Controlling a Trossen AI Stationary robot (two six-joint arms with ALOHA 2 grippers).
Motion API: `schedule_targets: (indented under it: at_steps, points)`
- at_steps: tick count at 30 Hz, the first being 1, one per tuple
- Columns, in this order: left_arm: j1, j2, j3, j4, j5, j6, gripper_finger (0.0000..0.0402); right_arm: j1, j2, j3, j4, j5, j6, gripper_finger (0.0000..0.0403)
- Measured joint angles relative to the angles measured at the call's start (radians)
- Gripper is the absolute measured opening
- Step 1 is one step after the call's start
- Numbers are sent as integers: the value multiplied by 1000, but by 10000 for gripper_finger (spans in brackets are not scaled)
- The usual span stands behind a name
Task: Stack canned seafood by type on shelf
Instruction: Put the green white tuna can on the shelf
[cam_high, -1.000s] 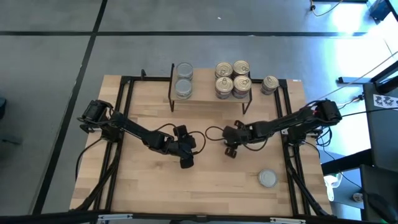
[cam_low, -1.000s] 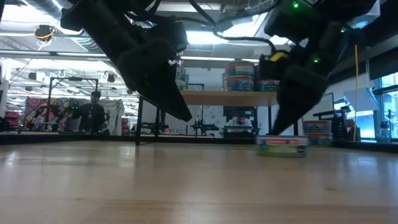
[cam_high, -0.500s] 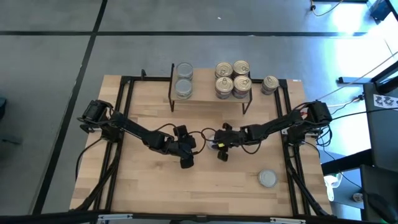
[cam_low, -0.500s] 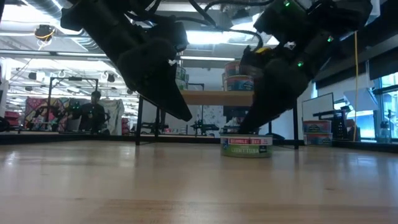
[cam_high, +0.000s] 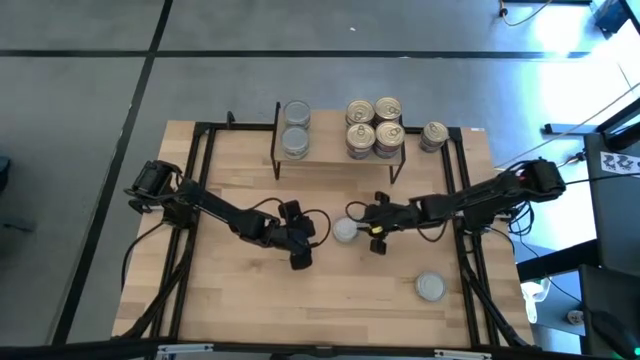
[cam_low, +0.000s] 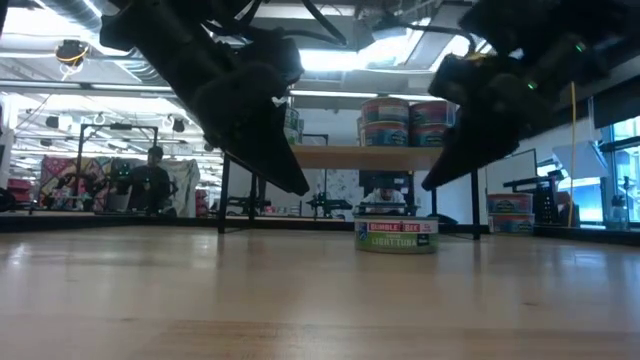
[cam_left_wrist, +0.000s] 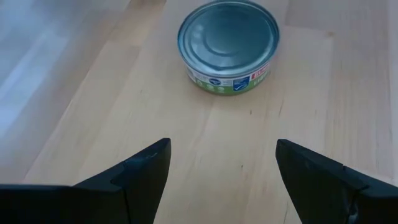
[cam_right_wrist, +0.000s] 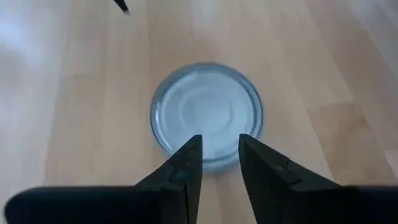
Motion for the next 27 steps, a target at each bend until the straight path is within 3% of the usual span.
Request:
schedule_targets:
  at_steps: [9,13,20,27]
  points:
    - [16,0,0,32,0,19,288,-1,-7,-220,508,-24,1,106]
    - [24,0,0,33,0,19,288,-1,-7,-224,521,-19,0,121]
    - [29,0,0,37,0,19,288,-2,28,-222,500,10,-14,188]
    - [29,0,0,59,0,19,288,-2,120,-222,564,20,-29,172]
